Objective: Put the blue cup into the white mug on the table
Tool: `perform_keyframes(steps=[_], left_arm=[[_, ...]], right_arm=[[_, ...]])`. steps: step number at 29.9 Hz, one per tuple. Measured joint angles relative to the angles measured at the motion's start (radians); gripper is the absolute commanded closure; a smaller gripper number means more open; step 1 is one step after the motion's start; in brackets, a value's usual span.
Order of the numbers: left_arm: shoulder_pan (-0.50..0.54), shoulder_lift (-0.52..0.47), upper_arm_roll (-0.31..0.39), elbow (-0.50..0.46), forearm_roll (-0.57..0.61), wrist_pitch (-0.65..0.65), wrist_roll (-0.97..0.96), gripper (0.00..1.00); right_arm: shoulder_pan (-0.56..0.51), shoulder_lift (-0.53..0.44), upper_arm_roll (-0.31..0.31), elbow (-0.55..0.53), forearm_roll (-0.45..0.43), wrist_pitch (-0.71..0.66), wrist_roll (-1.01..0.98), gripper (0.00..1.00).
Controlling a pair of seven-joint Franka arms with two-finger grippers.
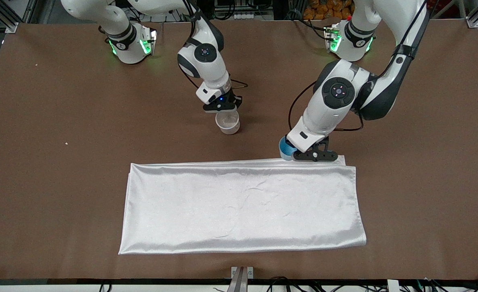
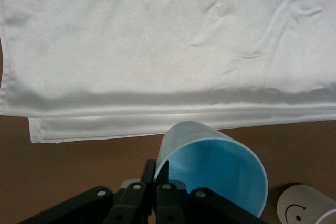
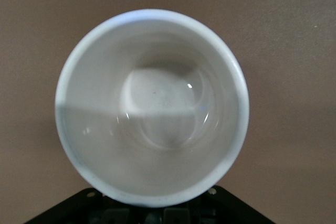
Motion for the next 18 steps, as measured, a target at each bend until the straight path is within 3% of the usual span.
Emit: perform_keyframes(steps=[2, 7, 18], left_arm=[[-0.006, 0.008, 0.0, 0.009, 0.001, 0.0, -0.013, 1.0], [-0.023, 0.023, 0.0, 0.029, 0.001, 0.0, -0.038, 1.0], [-0.055, 0.036, 0.0, 0.045, 0.001, 0.0, -0.088, 1.0]], right_arm=[[0.0, 0.004, -0.002, 0.004, 0.0, 0.003, 0.025, 0.27], [0.0, 0.004, -0.004, 0.013, 0.0, 0.003, 0.078, 0.02], [0.0, -0.015, -0.006, 0.046, 0.0, -0.061, 0.1, 0.0]])
